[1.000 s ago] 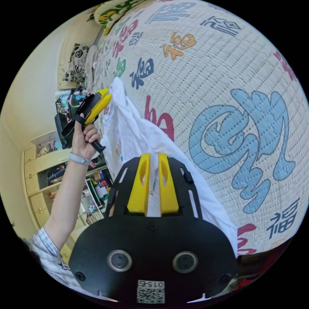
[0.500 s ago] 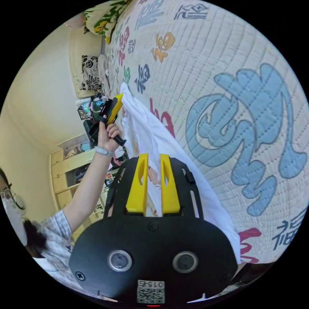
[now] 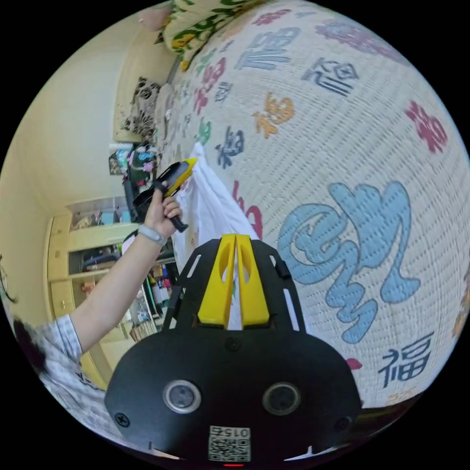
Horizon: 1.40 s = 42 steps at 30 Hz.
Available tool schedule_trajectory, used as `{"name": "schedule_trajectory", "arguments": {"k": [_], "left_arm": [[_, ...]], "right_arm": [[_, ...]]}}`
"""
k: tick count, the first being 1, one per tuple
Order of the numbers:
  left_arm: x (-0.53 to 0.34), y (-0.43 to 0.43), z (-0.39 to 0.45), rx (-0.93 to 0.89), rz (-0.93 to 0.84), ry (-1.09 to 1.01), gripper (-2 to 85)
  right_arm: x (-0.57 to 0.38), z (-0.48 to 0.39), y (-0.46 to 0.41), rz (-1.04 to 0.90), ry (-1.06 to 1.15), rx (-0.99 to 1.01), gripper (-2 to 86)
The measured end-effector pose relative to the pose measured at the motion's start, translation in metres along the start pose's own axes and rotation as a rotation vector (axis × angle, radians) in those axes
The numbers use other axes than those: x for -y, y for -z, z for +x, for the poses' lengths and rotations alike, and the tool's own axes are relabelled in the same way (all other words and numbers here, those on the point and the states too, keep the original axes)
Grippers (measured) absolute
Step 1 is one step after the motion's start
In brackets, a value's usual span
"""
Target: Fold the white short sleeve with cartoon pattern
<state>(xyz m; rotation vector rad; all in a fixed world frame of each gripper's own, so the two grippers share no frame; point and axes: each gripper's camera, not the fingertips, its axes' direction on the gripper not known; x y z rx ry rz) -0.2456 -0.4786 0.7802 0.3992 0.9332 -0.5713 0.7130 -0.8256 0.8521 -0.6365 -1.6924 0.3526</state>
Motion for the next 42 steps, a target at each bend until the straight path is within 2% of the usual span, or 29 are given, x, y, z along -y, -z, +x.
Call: {"name": "schedule_trajectory", "arguments": {"k": [2, 4, 7, 10, 14, 18, 23, 26, 30, 34, 38, 42], "left_arm": [[-0.003, 0.002, 0.002, 0.026, -0.007, 0.023, 5.7], [-0.011, 0.020, 0.006, -0.053, 0.027, 0.034, 8.0], [-0.042, 0.060, 0.019, -0.056, 0.072, -0.003, 8.3], [-0.088, 0.084, 0.030, 0.092, -0.015, -0.068, 8.0], [-0.139, 0.094, 0.025, 0.198, -0.144, -0.044, 5.8], [-0.171, 0.115, 0.028, 0.297, -0.099, -0.074, 3.5], [-0.179, 0.151, 0.033, 0.230, -0.064, -0.042, 7.7], [-0.202, 0.211, 0.025, 0.208, 0.072, 0.043, 8.4], [-0.262, 0.316, -0.032, 0.243, 0.257, 0.326, 8.8], [-0.323, 0.384, -0.109, 0.268, 0.335, 0.580, 8.1], [-0.348, 0.406, -0.148, 0.170, 0.401, 0.666, 8.5], [-0.352, 0.408, -0.168, 0.064, 0.456, 0.712, 10.2]], "right_arm": [[0.004, -0.016, -0.022, -0.056, 0.155, 0.001, -0.1], [0.005, -0.028, -0.048, -0.121, 0.255, -0.048, 0.1], [0.003, -0.034, -0.093, -0.222, 0.347, -0.130, 0.3], [-0.006, -0.026, -0.133, -0.302, 0.375, -0.177, 0.1], [-0.020, -0.005, -0.180, -0.390, 0.379, -0.220, -0.4], [-0.030, 0.009, -0.211, -0.399, 0.420, -0.287, -0.4], [-0.025, 0.001, -0.245, -0.444, 0.463, -0.388, 0.1], [-0.021, -0.027, -0.251, -0.404, 0.518, -0.341, 1.5], [-0.009, -0.079, -0.288, -0.378, 0.628, -0.325, 6.0], [0.004, -0.140, -0.381, -0.442, 0.723, -0.248, 7.3], [0.003, -0.194, -0.501, -0.519, 0.832, -0.292, 7.0], [0.008, -0.209, -0.605, -0.649, 0.765, -0.312, 8.3]]}}
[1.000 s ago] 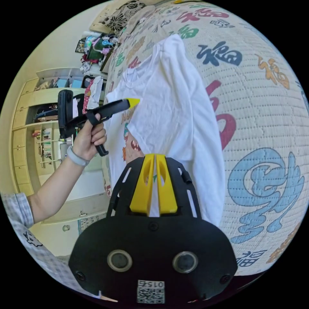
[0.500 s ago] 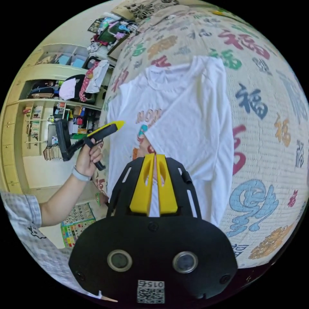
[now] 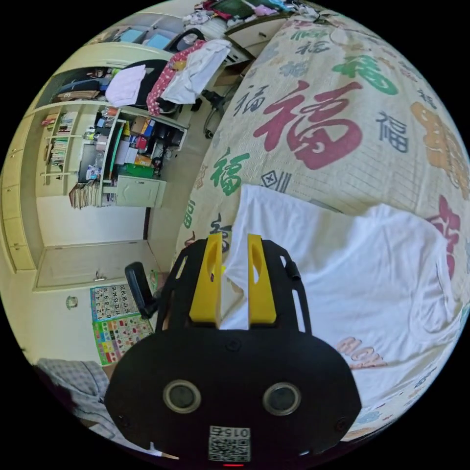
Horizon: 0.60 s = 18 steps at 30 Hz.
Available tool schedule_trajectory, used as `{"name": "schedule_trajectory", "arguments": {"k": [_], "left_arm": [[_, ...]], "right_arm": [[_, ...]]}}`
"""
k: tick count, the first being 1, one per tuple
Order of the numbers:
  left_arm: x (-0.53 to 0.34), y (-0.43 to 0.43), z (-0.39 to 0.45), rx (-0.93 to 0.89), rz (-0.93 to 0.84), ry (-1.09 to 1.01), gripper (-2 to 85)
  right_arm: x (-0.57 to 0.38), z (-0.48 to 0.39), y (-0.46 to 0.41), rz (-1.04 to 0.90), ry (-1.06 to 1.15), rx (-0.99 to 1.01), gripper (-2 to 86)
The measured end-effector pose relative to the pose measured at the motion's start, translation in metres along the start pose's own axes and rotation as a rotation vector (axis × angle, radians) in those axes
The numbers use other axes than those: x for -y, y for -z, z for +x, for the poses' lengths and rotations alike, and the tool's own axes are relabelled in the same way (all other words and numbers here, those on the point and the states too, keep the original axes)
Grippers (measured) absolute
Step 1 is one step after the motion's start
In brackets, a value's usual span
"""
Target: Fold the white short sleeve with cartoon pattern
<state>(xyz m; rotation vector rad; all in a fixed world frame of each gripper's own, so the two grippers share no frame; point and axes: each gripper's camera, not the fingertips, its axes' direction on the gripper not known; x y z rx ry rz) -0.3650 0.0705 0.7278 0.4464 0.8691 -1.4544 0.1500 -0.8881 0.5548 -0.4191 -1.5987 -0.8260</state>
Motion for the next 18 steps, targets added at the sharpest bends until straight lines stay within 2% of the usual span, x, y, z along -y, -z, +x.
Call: {"name": "schedule_trajectory", "arguments": {"k": [6, 11, 15, 18], "left_arm": [[0.000, 0.008, -0.009, -0.018, -0.037, 0.024, 5.9], [-0.005, 0.025, -0.012, -0.056, -0.064, 0.005, 0.3], [-0.010, 0.046, -0.005, -0.075, -0.033, -0.039, -0.6], [-0.013, 0.062, 0.009, -0.070, -0.024, -0.120, -0.8]], "right_arm": [[0.090, -0.007, -0.078, -0.086, -0.049, -0.213, 9.5], [0.123, -0.005, -0.121, -0.125, -0.091, -0.444, 4.6], [0.131, 0.002, -0.119, -0.124, -0.068, -0.455, 0.5], [0.132, 0.009, -0.097, -0.089, -0.049, -0.331, -0.1]]}}
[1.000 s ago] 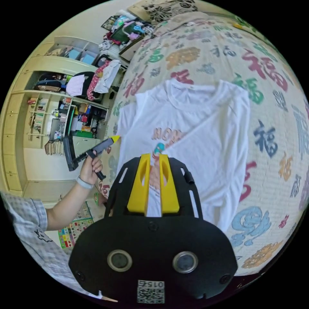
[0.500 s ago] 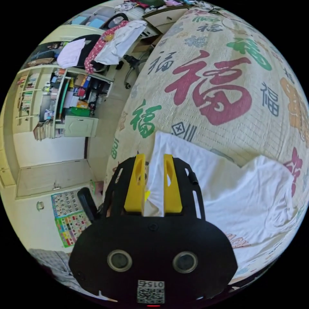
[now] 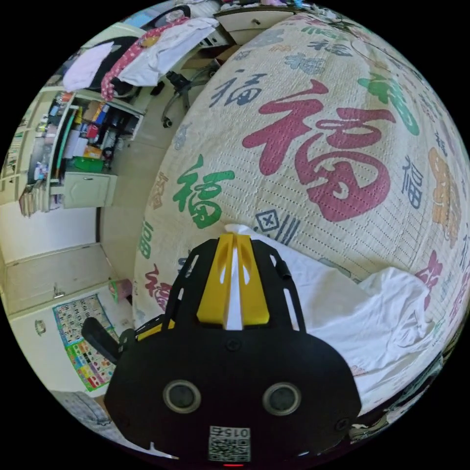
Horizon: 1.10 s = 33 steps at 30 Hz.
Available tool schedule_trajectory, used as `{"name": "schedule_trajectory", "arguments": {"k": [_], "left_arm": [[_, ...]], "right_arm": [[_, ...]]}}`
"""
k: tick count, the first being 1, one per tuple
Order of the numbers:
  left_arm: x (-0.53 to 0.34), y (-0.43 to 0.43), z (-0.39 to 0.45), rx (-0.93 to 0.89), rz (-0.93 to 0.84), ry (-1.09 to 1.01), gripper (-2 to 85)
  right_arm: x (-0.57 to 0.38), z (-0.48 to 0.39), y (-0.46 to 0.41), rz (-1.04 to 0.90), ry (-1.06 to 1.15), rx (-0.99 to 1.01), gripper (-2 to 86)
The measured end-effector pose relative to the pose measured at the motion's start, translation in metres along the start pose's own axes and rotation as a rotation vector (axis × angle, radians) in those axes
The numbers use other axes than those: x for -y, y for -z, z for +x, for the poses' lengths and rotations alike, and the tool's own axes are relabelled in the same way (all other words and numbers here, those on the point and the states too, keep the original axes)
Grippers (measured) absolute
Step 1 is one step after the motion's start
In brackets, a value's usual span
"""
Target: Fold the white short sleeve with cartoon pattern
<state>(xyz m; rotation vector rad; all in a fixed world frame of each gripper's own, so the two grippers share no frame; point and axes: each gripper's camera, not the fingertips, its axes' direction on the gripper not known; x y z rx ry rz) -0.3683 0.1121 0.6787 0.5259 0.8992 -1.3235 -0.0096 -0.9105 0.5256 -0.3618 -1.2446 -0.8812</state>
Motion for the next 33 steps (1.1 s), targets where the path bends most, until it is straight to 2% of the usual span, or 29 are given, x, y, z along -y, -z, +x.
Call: {"name": "schedule_trajectory", "arguments": {"k": [7, 14, 22, 28, 33], "left_arm": [[-0.025, 0.041, 0.077, 0.052, 0.072, -0.228, -0.8], [-0.071, 0.030, 0.167, 0.030, 0.043, -0.454, -0.7], [-0.140, -0.062, 0.214, 0.009, -0.218, -0.554, 0.4], [-0.158, -0.116, 0.215, -0.005, -0.445, -0.543, 6.9], [-0.122, -0.088, 0.216, -0.037, -0.313, -0.506, 7.5]], "right_arm": [[-0.056, 0.059, 0.095, 0.253, 0.022, 0.334, -0.1], [-0.184, 0.175, 0.148, 0.484, -0.226, 0.486, 0.1], [-0.263, 0.249, 0.126, 0.483, -0.491, 0.431, 1.2], [-0.264, 0.267, 0.108, 0.258, -0.577, 0.346, 6.6], [-0.234, 0.256, 0.167, 0.315, -0.427, 0.199, 8.2]]}}
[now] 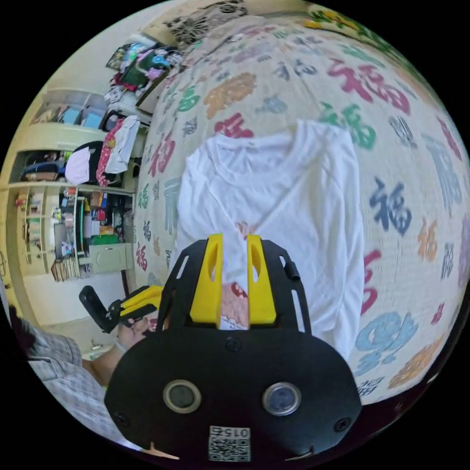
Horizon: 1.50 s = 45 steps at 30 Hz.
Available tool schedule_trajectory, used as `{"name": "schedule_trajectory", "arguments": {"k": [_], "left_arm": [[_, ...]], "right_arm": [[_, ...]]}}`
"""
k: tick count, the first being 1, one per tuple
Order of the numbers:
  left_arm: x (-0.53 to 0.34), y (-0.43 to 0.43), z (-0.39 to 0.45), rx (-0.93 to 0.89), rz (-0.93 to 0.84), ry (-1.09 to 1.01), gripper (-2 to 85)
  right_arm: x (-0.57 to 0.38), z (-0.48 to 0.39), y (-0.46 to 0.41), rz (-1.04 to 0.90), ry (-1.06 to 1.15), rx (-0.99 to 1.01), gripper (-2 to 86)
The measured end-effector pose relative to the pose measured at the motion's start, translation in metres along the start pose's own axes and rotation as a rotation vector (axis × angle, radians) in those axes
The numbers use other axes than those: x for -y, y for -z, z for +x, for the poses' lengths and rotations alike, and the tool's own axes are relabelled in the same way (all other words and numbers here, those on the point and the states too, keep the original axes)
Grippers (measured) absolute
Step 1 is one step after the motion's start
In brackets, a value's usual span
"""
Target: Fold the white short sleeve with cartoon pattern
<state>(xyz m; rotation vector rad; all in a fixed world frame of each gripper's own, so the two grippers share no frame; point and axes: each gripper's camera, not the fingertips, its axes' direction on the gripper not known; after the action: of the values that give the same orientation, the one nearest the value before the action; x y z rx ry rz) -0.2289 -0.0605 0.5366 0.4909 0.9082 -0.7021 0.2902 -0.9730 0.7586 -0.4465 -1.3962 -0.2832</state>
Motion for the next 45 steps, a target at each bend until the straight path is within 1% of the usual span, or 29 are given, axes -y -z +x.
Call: {"name": "schedule_trajectory", "arguments": {"k": [2, 3, 5, 6, 9, 11, 14, 17, 21, 24, 26, 29, 30, 32, 34, 36, 38, 40, 42, 45], "left_arm": [[0.015, 0.010, -0.015, 0.053, 0.057, 0.046, 7.8], [0.024, 0.010, -0.024, 0.083, 0.073, 0.058, 8.2], [0.036, -0.004, -0.031, 0.158, 0.044, 0.043, 8.9], [0.042, -0.017, -0.032, 0.193, 0.002, 0.020, 9.1], [0.053, -0.044, -0.029, 0.147, -0.075, -0.051, 8.7], [0.058, -0.057, -0.029, 0.173, -0.117, -0.056, 7.8], [0.061, -0.069, -0.035, 0.180, -0.122, -0.033, 4.7], [0.062, -0.075, -0.039, 0.182, -0.115, -0.015, 4.1], [0.061, -0.086, -0.036, 0.226, -0.121, -0.031, 4.4], [0.065, -0.094, -0.034, 0.258, -0.131, -0.048, 4.2], [0.069, -0.100, -0.036, 0.267, -0.145, -0.044, 4.2], [0.079, -0.104, -0.041, 0.237, -0.176, -0.030, 5.9], [0.083, -0.103, -0.044, 0.203, -0.189, -0.015, 7.2], [0.094, -0.093, -0.047, 0.176, -0.176, -0.007, 8.0], [0.118, -0.071, -0.049, 0.172, -0.076, -0.055, 8.8], [0.148, -0.061, -0.052, 0.176, -0.022, -0.106, 9.9], [0.186, -0.060, -0.058, 0.164, -0.008, -0.135, 10.8], [0.237, -0.069, -0.058, 0.143, 0.006, -0.187, 11.3], [0.273, -0.085, -0.055, 0.166, -0.009, -0.227, 11.4], [0.319, -0.128, -0.059, 0.133, -0.124, -0.210, 11.1]], "right_arm": [[0.038, -0.034, 0.003, -0.006, 0.133, 0.004, 8.6], [0.048, -0.043, 0.001, -0.012, 0.162, 0.009, 8.7], [0.087, -0.074, -0.017, -0.053, 0.243, 0.034, 8.9], [0.096, -0.081, -0.023, -0.072, 0.259, 0.029, 9.0], [0.129, -0.111, -0.057, -0.185, 0.315, -0.036, 9.4], [0.140, -0.130, -0.080, -0.271, 0.354, -0.075, 8.4], [0.139, -0.153, -0.091, -0.310, 0.421, -0.183, 2.8], [0.136, -0.171, -0.088, -0.326, 0.506, -0.293, 0.2], [0.140, -0.176, -0.071, -0.308, 0.472, -0.338, -0.3], [0.141, -0.173, -0.065, -0.321, 0.427, -0.302, 0.4], [0.138, -0.178, -0.062, -0.321, 0.423, -0.286, 2.7], [0.132, -0.184, -0.040, -0.297, 0.426, -0.228, 5.6], [0.130, -0.184, -0.032, -0.283, 0.422, -0.212, 5.8], [0.118, -0.176, 0.011, -0.207, 0.419, -0.155, 6.5], [0.110, -0.161, 0.048, -0.146, 0.412, -0.153, 7.4], [0.105, -0.138, 0.082, -0.096, 0.379, -0.203, 8.3], [0.102, -0.103, 0.118, -0.052, 0.306, -0.245, 10.1], [0.102, -0.080, 0.136, -0.049, 0.248, -0.228, 10.6], [0.102, -0.063, 0.144, -0.061, 0.195, -0.223, 10.9], [0.102, -0.048, 0.145, -0.084, 0.136, -0.206, 11.1]]}}
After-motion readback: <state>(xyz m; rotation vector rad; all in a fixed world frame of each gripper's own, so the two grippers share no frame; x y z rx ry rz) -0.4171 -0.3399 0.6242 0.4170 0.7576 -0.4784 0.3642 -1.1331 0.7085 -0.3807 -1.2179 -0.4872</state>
